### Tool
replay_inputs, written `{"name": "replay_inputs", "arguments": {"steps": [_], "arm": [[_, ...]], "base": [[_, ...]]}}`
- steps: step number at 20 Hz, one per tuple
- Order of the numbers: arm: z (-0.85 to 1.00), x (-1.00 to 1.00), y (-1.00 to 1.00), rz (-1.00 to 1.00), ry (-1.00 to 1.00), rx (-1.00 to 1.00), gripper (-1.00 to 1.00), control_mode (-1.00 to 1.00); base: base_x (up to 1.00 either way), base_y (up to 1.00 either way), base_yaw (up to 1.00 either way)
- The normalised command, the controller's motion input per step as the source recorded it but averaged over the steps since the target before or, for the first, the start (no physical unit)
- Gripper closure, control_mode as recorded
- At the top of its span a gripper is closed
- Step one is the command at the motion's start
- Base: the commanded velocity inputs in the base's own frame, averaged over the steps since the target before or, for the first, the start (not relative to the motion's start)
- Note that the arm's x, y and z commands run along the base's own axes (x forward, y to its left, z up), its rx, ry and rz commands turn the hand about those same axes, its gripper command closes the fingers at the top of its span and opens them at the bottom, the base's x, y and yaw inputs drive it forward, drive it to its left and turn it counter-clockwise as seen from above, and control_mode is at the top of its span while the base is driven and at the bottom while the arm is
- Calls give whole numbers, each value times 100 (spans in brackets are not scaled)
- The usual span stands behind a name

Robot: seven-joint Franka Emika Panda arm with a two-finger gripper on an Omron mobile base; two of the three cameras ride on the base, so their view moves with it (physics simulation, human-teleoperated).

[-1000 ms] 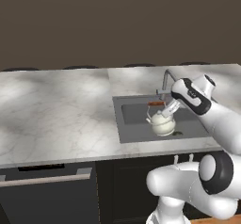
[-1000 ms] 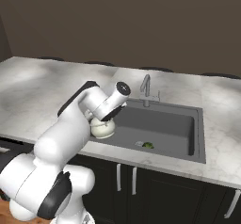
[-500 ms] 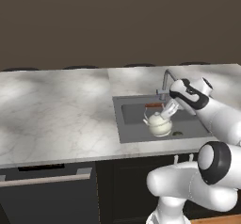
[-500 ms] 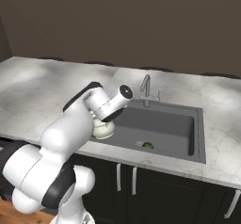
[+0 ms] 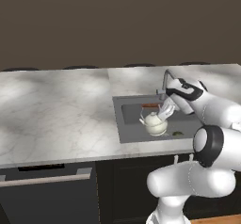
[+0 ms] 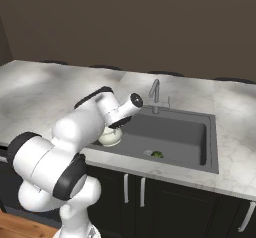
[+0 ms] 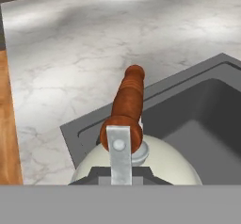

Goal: Open the cabinet, pick the kettle from the cabinet, and place it in the sink.

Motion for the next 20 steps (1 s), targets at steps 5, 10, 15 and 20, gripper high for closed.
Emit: {"name": "replay_inputs", "arguments": {"steps": [5, 10, 15, 20], "arm": [[-14, 32, -1, 8, 0, 0, 100, -100], [-19, 18, -4, 9, 0, 0, 100, -100], [-23, 6, 0, 10, 0, 0, 100, -100], [-19, 14, -2, 9, 0, 1, 100, -100]], "base": [[0, 0, 0], [0, 0, 0], [0, 0, 0], [0, 0, 0]]}}
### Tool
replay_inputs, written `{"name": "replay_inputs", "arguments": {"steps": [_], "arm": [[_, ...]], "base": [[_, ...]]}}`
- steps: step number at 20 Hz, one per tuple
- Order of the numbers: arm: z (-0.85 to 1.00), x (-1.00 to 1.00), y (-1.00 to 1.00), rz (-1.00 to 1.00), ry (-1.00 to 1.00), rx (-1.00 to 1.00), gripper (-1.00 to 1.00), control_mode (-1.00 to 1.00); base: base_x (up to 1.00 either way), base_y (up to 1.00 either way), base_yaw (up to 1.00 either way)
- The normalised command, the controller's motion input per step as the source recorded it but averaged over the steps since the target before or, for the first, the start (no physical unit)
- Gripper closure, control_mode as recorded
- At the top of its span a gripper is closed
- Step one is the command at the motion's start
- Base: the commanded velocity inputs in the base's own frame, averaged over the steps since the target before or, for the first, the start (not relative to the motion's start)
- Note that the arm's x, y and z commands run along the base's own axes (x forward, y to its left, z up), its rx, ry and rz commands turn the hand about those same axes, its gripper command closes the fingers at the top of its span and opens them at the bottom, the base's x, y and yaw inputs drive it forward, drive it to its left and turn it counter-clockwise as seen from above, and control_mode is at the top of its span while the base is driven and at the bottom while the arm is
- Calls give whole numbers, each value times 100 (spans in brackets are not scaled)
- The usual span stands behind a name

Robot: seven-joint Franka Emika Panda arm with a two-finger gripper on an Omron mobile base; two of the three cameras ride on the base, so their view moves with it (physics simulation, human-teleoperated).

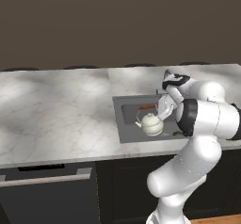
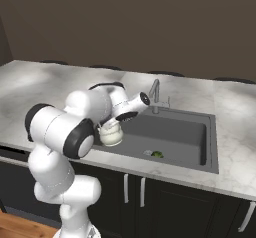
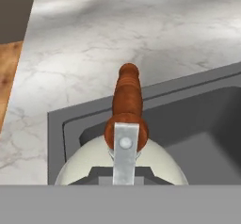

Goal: Open the cabinet, pick the kettle from the cabinet, and place it in the sink.

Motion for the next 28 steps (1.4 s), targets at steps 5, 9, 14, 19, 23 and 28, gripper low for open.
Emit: {"name": "replay_inputs", "arguments": {"steps": [5, 9, 14, 19, 23, 28], "arm": [[-18, 4, -4, 9, -2, 0, 100, -100], [-17, 4, -5, 8, -7, 0, 100, -100], [-6, 11, -5, 5, -10, 0, 100, -100], [0, 18, -3, 2, -10, 1, 100, -100], [0, 17, -2, 1, -4, 1, 100, -100], [-8, 9, 0, 1, 0, 0, 100, -100]], "base": [[0, 0, 0], [0, 0, 0], [0, 0, 0], [0, 0, 0], [0, 0, 0], [0, 0, 0]]}}
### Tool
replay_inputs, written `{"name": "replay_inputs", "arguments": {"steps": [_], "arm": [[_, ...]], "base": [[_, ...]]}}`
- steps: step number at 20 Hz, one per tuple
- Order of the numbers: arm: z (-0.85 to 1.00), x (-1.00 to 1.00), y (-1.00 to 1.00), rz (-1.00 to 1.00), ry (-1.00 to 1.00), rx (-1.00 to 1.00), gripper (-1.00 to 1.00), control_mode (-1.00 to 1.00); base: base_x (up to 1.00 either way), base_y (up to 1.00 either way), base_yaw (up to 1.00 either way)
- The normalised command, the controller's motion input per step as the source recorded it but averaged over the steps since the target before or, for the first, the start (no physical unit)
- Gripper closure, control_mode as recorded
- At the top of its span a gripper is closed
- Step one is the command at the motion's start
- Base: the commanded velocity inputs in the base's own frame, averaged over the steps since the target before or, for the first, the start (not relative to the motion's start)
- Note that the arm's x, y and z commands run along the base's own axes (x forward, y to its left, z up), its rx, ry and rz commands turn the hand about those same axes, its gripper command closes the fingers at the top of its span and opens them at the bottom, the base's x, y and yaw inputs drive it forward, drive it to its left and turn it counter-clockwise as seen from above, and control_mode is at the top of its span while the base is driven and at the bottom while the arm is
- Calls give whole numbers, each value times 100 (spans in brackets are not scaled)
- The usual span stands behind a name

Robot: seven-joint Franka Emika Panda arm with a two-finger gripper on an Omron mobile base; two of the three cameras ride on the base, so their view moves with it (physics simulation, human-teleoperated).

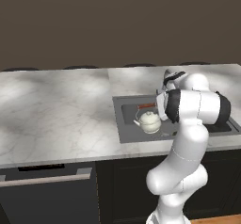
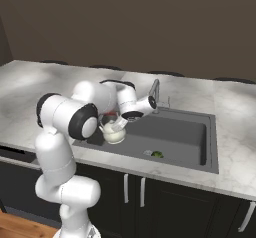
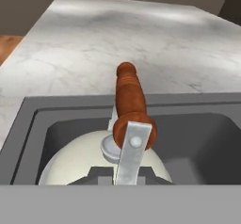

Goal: Open the cabinet, pick the kettle from the cabinet, and place it in the sink.

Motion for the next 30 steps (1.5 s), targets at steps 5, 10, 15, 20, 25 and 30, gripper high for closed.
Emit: {"name": "replay_inputs", "arguments": {"steps": [5, 10, 15, 20, 25, 30], "arm": [[-13, 9, -4, 0, 0, 0, 100, -100], [-16, 15, -1, 0, 0, 0, 100, -100], [-19, 14, 0, 0, 0, 0, 100, -100], [-23, 16, 0, 0, 1, 0, 100, -100], [-20, 13, 0, 0, 0, 0, 100, -100], [-18, 17, 0, 0, 0, 0, 100, -100]], "base": [[0, 0, 0], [0, 0, 0], [0, 0, 0], [0, 0, 0], [0, 0, 0], [0, 0, 0]]}}
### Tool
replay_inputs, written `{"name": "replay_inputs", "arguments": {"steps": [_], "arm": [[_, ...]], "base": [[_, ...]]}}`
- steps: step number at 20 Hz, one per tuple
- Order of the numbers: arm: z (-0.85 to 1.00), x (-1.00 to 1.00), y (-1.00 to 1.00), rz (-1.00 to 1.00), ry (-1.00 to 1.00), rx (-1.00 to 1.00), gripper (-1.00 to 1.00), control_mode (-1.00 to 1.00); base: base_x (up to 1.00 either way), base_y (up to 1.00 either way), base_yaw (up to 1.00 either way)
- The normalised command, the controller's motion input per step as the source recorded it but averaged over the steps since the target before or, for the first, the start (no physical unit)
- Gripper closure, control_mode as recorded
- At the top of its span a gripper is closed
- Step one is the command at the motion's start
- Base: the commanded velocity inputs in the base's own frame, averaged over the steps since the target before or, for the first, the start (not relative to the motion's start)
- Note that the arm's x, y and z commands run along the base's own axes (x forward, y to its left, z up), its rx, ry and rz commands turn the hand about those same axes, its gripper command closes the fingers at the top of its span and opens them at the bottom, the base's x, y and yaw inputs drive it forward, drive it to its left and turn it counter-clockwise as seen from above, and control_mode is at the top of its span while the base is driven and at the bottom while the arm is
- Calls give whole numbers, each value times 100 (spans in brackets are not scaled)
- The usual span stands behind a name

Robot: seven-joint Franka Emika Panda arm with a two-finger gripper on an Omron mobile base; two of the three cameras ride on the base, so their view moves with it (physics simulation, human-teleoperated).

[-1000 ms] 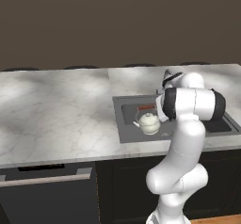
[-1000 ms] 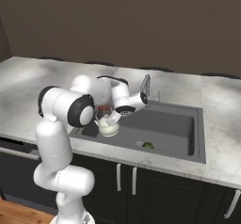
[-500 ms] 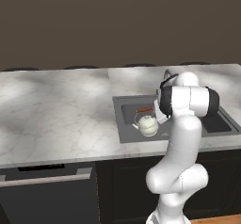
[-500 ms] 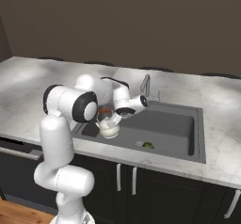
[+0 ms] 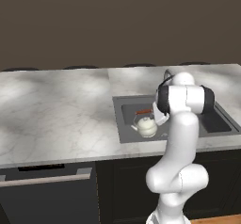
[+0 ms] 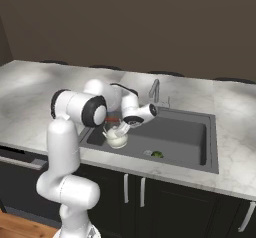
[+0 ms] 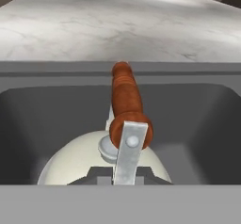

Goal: Open the cabinet, pick the kettle from the cabinet, and place it in the sink.

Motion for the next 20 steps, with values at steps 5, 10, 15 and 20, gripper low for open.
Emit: {"name": "replay_inputs", "arguments": {"steps": [5, 10, 15, 20], "arm": [[-15, 20, 0, 0, 0, 0, 100, -100], [-14, 21, 0, 0, 0, 0, 100, -100], [-12, 21, -1, 0, 0, 0, 100, -100], [-14, 19, 0, 0, 0, 0, 100, -100]], "base": [[0, 0, 0], [0, 0, 0], [0, 0, 0], [0, 0, 0]]}}
